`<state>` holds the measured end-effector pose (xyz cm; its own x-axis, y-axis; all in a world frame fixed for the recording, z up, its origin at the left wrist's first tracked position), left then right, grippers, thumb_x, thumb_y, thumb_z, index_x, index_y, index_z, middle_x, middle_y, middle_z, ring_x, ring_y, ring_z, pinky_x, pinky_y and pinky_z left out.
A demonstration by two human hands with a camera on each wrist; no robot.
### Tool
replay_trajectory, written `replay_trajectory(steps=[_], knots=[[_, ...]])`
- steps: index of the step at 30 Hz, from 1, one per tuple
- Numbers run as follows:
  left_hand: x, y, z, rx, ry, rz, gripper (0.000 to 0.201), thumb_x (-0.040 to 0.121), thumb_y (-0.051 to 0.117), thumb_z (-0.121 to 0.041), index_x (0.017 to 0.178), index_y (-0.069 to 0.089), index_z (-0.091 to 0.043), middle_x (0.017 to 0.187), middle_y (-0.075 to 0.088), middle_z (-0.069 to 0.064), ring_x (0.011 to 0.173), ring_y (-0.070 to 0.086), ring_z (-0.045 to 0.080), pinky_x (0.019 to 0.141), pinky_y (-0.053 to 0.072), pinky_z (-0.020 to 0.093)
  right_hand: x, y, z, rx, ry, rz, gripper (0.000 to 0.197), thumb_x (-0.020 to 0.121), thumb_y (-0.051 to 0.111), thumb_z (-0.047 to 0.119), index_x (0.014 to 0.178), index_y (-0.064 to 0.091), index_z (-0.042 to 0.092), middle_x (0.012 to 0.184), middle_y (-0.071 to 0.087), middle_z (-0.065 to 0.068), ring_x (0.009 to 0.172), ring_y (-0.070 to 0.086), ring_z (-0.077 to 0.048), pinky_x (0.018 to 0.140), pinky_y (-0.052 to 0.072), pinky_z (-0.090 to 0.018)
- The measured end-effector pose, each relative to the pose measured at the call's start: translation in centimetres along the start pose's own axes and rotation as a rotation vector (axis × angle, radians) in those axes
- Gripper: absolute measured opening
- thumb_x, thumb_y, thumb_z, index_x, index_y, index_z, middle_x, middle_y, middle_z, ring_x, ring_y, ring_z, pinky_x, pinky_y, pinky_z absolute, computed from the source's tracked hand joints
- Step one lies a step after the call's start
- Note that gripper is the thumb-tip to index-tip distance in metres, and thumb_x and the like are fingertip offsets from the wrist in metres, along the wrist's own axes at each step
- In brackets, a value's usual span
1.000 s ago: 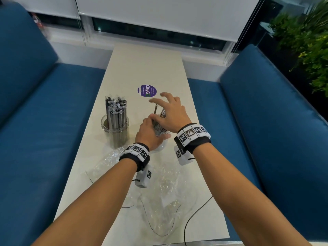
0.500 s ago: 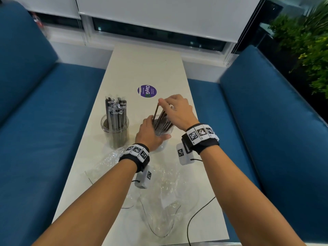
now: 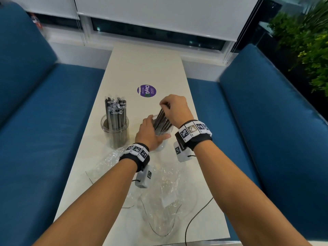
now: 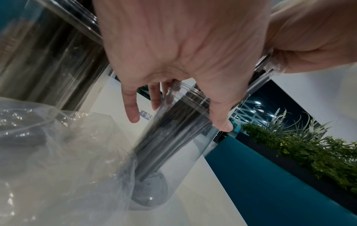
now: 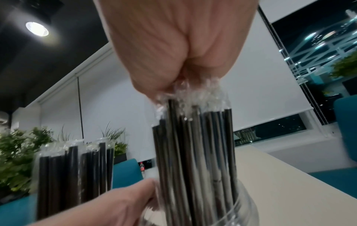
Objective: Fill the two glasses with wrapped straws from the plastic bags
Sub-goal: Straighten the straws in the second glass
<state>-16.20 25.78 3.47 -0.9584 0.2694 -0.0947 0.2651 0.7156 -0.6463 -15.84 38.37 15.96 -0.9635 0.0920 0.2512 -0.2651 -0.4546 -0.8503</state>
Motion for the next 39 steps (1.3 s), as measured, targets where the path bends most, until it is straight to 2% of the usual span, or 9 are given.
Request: replay_trajectory(steps=[3, 7, 11, 16, 19, 24, 32, 35, 39], knots=[[0.0, 0.0, 0.0, -0.011, 0.000, -0.009, 0.110, 0.076, 0.089, -0.055, 0.160, 0.030, -0.016, 0.150, 0.046, 0.005, 0.140, 0.046, 0.027, 0.116, 0.044, 0.049, -0.3, -0.5, -0.1, 0.001, 0.054, -0.145, 0.021, 0.099, 0.059, 0.016, 0.101, 0.079, 0.011, 0.103, 0.076, -0.005, 0.093, 0.068, -0.023, 0.088, 0.054, -0.034], [0.0, 0.0, 0.0, -0.020, -0.018, -0.003, 0.115, 0.075, 0.090, -0.056, 0.162, 0.027, -0.015, 0.154, 0.044, 0.005, 0.143, 0.045, 0.027, 0.118, 0.043, 0.050, -0.3, 0.0, 0.1, -0.144, 0.111, 0.104, 0.041, 0.108, 0.040, 0.030, 0.094, 0.071, 0.007, 0.095, 0.072, -0.010, 0.093, 0.064, -0.035, 0.093, 0.048, -0.045], [-0.1, -0.1, -0.1, -0.033, -0.009, -0.014, 0.112, 0.075, 0.091, -0.055, 0.160, 0.030, -0.014, 0.153, 0.046, 0.007, 0.142, 0.046, 0.029, 0.117, 0.043, 0.049, 0.2, -1.2, -0.5, 0.132, 0.172, 0.016, 0.047, 0.110, 0.030, 0.038, 0.118, 0.067, 0.009, 0.116, 0.071, -0.013, 0.110, 0.063, -0.034, 0.102, 0.048, -0.049], [-0.1, 0.0, 0.0, -0.032, 0.014, -0.024, 0.108, 0.076, 0.090, -0.054, 0.158, 0.033, -0.013, 0.152, 0.046, 0.008, 0.141, 0.047, 0.029, 0.116, 0.043, 0.048, -0.8, -1.8, -0.8, 0.138, 0.104, 0.245, 0.067, 0.081, 0.060, 0.075, 0.141, 0.048, 0.047, 0.144, 0.052, -0.005, 0.133, 0.048, -0.028, 0.110, 0.043, -0.050], [0.0, 0.1, 0.2, -0.028, -0.008, -0.006, 0.112, 0.075, 0.089, -0.057, 0.160, 0.031, -0.015, 0.153, 0.044, 0.007, 0.141, 0.048, 0.028, 0.116, 0.045, 0.050, -2.3, -0.1, -0.8, -0.009, 0.095, 0.376, 0.063, 0.076, 0.082, 0.054, 0.133, 0.058, 0.039, 0.131, 0.051, -0.007, 0.122, 0.053, -0.032, 0.103, 0.049, -0.042], [0.4, 0.2, 0.2, -0.008, -0.015, -0.011, 0.107, 0.073, 0.091, -0.055, 0.156, 0.035, -0.015, 0.147, 0.047, 0.009, 0.135, 0.050, 0.030, 0.112, 0.047, 0.053, -2.9, 1.2, -0.6, 0.047, 0.203, 0.117, 0.033, 0.086, 0.078, 0.028, 0.116, 0.071, 0.015, 0.113, 0.058, -0.012, 0.105, 0.060, -0.029, 0.082, 0.038, -0.025], [0.6, 0.5, 0.7, -0.080, -0.007, -0.014, 0.117, 0.063, 0.090, -0.069, 0.155, 0.035, -0.024, 0.142, 0.053, 0.004, 0.130, 0.056, 0.025, 0.109, 0.052, 0.050, -4.4, -0.1, 0.6, -0.044, 0.216, 0.175, 0.066, 0.072, 0.070, 0.080, 0.125, 0.058, 0.042, 0.141, 0.042, -0.006, 0.129, 0.039, -0.030, 0.106, 0.039, -0.052], [0.3, 0.4, 0.5, -0.040, -0.021, -0.009, 0.113, 0.070, 0.089, -0.060, 0.158, 0.033, -0.016, 0.148, 0.048, 0.009, 0.136, 0.050, 0.029, 0.113, 0.047, 0.052, -2.9, -1.4, 1.3, 0.027, 0.175, -0.072, 0.044, 0.088, 0.064, 0.065, 0.123, 0.060, 0.039, 0.140, 0.043, -0.005, 0.128, 0.038, -0.029, 0.106, 0.040, -0.048], [0.2, 0.2, 0.4, -0.024, 0.002, -0.016, 0.109, 0.070, 0.089, -0.058, 0.155, 0.037, -0.012, 0.145, 0.049, 0.011, 0.134, 0.050, 0.032, 0.111, 0.047, 0.052, 0.3, -0.7, 1.1, -0.002, 0.086, 0.159, 0.045, 0.100, 0.060, 0.038, 0.144, 0.054, 0.038, 0.153, 0.043, -0.008, 0.136, 0.041, -0.035, 0.111, 0.038, -0.047]])
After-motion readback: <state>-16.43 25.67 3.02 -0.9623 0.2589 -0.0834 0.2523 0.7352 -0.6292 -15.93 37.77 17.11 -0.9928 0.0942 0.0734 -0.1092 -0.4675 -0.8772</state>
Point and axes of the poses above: each hand's wrist, its own x-axis towards the middle knuckle, its own y-axis out of the palm, z = x × y, the point moved 2 cm from there along x, towards the middle knuckle
